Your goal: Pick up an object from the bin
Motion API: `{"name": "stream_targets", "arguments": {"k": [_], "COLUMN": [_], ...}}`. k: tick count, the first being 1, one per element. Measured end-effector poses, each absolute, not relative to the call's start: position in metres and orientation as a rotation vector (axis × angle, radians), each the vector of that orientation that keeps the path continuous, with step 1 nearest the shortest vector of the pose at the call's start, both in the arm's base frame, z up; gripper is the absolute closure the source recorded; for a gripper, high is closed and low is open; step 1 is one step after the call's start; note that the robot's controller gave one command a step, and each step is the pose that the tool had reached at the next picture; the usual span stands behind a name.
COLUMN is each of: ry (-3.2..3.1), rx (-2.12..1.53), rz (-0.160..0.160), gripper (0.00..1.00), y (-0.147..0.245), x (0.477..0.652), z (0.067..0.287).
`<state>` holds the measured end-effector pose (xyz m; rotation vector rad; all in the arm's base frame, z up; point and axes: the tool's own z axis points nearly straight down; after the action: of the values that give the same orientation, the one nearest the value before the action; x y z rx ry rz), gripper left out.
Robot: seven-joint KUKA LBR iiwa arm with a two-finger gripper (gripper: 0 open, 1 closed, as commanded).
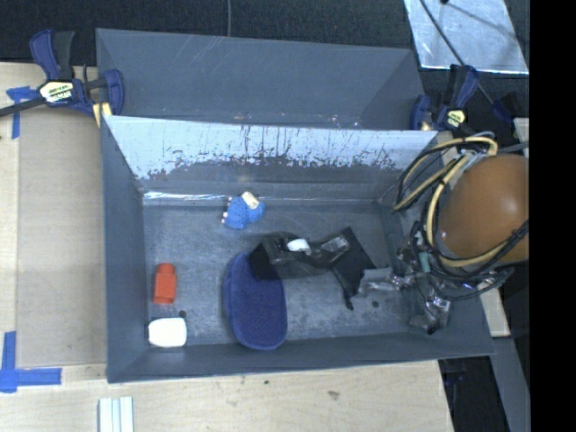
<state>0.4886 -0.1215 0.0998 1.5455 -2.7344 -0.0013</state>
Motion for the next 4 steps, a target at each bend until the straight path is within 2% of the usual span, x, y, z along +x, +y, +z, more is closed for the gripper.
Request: {"name": "stream_targets", "arguments": {"k": [1,2,3,4], "ry": [-2.756,-2.758,-2.76,-2.762], "rx": [1.515,1.514,1.513,1.511], "rz": [-0.001,-0.002,-0.001,0.007], "gripper": [0.0,0.0,1.0,1.0], "y": [-0.115,-0.115,-0.115,-0.116], "x": [0.531,0.531,0.532,0.534], "z": [0.069,0.069,0.07,0.125]}}
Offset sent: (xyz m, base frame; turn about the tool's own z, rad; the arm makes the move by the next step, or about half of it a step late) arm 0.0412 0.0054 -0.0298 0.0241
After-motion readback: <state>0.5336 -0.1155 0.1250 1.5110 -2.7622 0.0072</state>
